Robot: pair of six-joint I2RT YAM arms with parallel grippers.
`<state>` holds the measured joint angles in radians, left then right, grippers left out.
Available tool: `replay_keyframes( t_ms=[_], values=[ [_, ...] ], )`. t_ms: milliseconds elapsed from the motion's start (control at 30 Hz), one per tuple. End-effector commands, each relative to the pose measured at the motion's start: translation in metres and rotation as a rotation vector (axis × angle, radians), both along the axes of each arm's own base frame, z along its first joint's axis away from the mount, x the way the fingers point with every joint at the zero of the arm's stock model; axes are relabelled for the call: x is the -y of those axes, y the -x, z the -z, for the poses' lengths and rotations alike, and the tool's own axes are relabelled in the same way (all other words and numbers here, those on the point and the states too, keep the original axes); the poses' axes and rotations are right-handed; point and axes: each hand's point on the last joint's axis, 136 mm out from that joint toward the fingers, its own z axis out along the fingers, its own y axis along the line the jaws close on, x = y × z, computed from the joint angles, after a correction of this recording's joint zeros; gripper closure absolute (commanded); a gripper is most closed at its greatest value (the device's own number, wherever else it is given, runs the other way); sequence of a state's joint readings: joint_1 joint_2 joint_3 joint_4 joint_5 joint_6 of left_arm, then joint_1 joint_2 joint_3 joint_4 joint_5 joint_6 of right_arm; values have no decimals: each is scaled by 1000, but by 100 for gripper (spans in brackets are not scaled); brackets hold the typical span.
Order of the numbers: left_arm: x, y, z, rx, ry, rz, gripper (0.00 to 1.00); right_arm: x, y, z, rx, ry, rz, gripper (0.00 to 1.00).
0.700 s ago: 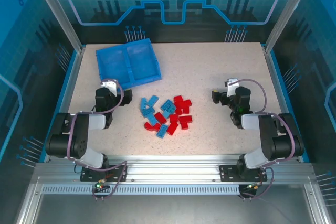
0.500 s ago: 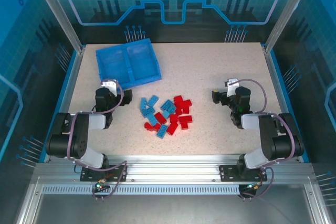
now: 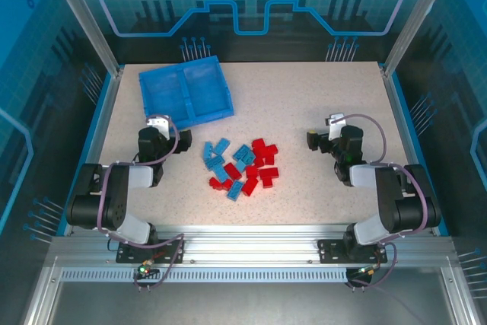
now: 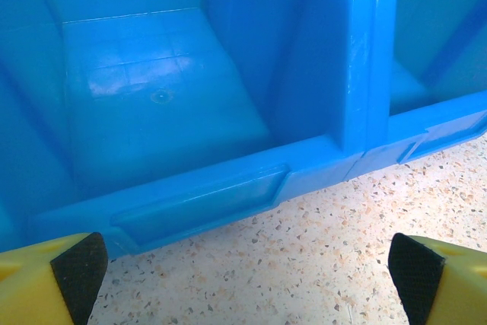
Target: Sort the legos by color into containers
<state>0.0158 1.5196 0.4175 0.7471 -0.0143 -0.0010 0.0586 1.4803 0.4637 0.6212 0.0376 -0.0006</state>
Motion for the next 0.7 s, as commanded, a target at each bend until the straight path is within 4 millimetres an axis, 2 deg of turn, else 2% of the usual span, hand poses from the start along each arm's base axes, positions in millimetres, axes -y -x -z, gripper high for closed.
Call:
replay_keyframes(
  t_ms=[0, 67, 167, 267, 333, 433, 533, 667],
  values=[
    [2, -4, -10, 40, 0, -3, 1, 7, -3, -45, -85, -20, 86, 0],
    [1, -4, -9, 38, 3, -3, 1, 7, 9, -72, -182, -113, 169, 0],
    [1, -4, -10, 40, 3, -3, 1, -6, 38, -100, -379, -254, 217, 0],
    [-3, -6, -21, 17, -32, -51, 1, -41, 64, -112, -551, -318, 95, 0],
    [-9, -4, -34, -44, -36, -120, 1, -66, 77, -120, -613, -297, 2, 0],
    [-10, 9, -59, -132, 56, -199, 1, -107, 94, -128, -680, -241, -153, 0],
    [1, 27, -78, -237, 193, -277, 1, -138, 105, -129, -754, -234, -242, 0],
    [30, 56, -78, -484, 288, -407, 1, -169, 111, -120, -810, -248, -299, 0]
  ],
)
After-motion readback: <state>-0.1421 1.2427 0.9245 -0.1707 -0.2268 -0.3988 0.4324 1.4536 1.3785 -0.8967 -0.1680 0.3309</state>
